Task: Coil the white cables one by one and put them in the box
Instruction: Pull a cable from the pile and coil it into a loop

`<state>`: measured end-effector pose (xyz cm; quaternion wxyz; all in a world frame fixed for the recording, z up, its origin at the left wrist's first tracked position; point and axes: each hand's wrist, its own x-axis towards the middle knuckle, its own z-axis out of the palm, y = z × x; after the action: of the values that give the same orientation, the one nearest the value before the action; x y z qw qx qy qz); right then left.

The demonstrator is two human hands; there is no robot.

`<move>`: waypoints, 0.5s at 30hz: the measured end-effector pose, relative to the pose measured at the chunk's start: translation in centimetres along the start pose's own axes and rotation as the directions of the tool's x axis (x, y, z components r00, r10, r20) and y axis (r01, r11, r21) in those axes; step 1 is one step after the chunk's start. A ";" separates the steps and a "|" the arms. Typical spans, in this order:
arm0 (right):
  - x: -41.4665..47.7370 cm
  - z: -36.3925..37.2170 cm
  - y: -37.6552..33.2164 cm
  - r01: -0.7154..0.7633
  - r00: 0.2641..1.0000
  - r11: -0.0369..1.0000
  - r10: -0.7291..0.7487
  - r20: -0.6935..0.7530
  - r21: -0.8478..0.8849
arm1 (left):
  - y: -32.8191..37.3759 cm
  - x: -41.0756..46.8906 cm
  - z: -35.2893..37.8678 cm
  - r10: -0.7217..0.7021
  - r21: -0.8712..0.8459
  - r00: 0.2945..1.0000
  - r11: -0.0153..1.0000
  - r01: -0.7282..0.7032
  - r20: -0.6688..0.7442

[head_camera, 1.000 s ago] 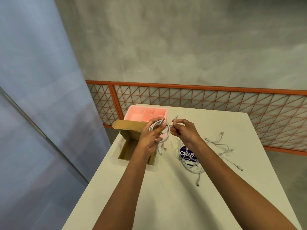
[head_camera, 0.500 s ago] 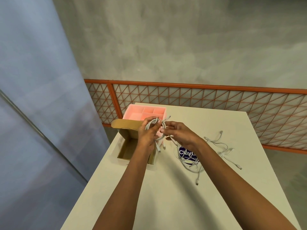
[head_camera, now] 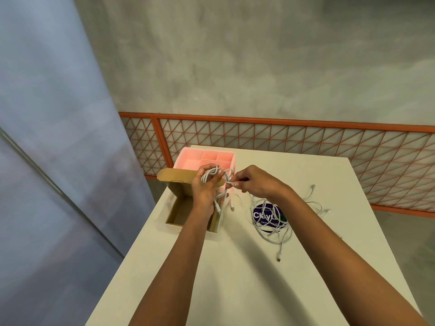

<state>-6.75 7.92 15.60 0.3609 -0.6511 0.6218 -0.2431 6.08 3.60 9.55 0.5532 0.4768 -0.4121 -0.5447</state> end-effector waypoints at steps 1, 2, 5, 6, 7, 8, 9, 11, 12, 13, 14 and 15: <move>-0.1 -0.1 0.0 0.013 1.000 1.000 -0.013 0.010 -0.001 | -0.1 0.0 -0.1 0.007 0.009 1.000 1.000 -0.007 -0.001; -0.2 -0.3 0.0 0.024 1.000 1.000 -0.024 0.014 0.004 | -0.2 0.0 -0.2 0.012 0.019 1.000 1.000 -0.012 0.000; -0.5 -0.5 0.1 0.060 0.998 0.998 -0.060 0.012 0.028 | -0.5 0.1 -0.4 0.026 0.062 1.000 0.998 -0.025 -0.012; -0.6 -0.5 0.1 0.078 0.997 0.996 -0.078 0.013 0.034 | -0.6 0.2 -0.4 0.038 0.087 0.999 0.996 -0.036 -0.018; -0.7 -0.5 0.0 0.098 0.995 0.995 -0.098 0.017 0.036 | -0.6 0.1 -0.5 0.053 0.111 0.998 0.993 -0.051 -0.019; -0.8 -0.4 -0.1 0.120 0.992 0.992 -0.121 0.022 0.034 | -0.7 0.0 -0.5 0.066 0.124 0.998 0.990 -0.064 -0.014; -0.9 -0.4 -0.1 0.140 0.990 0.990 -0.141 0.030 0.035 | -0.7 -0.1 -0.5 0.073 0.124 0.997 0.990 -0.071 -0.010; -1.2 -0.5 -0.1 0.163 0.985 0.985 -0.166 0.040 0.062 | -0.9 -0.1 -0.6 0.071 0.129 0.997 0.989 -0.068 -0.022; -1.4 -0.7 0.0 0.168 0.984 0.981 -0.172 0.038 0.094 | -0.9 0.0 -0.8 0.065 0.132 0.997 0.989 -0.059 -0.037; -1.6 -1.0 0.1 0.169 0.984 0.976 -0.175 0.031 0.133 | -0.9 0.1 -0.9 0.057 0.119 0.997 0.992 -0.051 -0.049; -1.8 -1.2 0.3 0.169 0.984 0.970 -0.176 0.024 0.173 | -0.8 0.2 -1.0 0.045 0.098 0.997 0.994 -0.040 -0.058; -2.0 -1.5 0.4 0.163 0.985 0.964 -0.171 0.019 0.209 | -0.6 0.3 -1.1 0.032 0.069 0.998 0.997 -0.027 -0.062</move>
<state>-8.37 9.62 16.44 0.4162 -0.6648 0.5292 -0.3237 7.07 3.45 8.67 0.5572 0.5062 -0.4200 -0.5069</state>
